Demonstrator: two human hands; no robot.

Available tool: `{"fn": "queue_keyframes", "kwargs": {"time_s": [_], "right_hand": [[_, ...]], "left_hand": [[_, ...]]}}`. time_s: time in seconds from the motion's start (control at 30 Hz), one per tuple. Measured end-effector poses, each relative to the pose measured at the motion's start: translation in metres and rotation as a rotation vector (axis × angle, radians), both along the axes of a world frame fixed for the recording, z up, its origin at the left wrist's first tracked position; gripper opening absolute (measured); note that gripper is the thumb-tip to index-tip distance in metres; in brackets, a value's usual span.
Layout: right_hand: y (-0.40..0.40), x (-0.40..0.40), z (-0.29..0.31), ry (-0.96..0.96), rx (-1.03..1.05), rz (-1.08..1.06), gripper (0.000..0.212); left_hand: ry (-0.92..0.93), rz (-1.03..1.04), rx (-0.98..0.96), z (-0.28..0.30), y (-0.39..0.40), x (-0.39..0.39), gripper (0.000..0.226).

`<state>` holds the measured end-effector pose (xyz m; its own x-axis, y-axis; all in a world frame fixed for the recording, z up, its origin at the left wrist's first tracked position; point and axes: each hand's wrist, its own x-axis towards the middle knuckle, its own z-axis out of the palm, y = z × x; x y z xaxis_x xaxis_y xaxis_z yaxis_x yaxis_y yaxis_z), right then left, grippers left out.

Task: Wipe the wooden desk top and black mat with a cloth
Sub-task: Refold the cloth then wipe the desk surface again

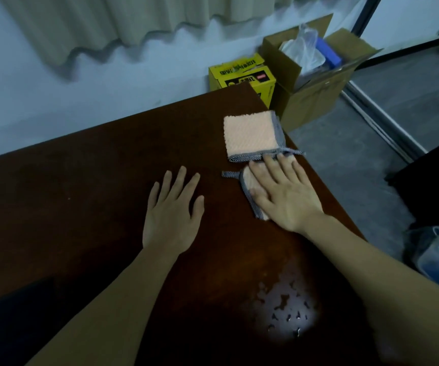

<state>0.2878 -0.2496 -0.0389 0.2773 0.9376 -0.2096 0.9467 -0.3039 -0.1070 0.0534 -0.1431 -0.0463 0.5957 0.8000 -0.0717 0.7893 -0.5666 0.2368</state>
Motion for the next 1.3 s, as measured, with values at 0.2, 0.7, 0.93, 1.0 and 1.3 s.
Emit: {"fn": "queue_keyframes", "kwargs": {"time_s": [0.2, 0.7, 0.93, 1.0, 1.3], "right_hand": [[0.004, 0.006, 0.003, 0.022, 0.0, 0.102, 0.067], [0.007, 0.025, 0.0, 0.025, -0.025, -0.082, 0.062], [-0.071, -0.02, 0.001, 0.031, 0.013, 0.236, 0.064], [-0.078, -0.003, -0.003, 0.014, 0.001, 0.288, 0.064], [-0.01, 0.005, -0.003, 0.0, -0.019, -0.105, 0.063]], "left_hand": [[-0.018, -0.005, 0.004, -0.002, 0.0, -0.002, 0.056], [-0.038, 0.001, -0.004, -0.003, -0.001, -0.002, 0.061], [-0.038, 0.006, 0.008, -0.003, -0.002, -0.003, 0.061], [-0.041, 0.002, 0.006, -0.003, -0.001, -0.003, 0.061], [-0.05, -0.004, 0.019, -0.003, -0.002, -0.004, 0.055]]}}
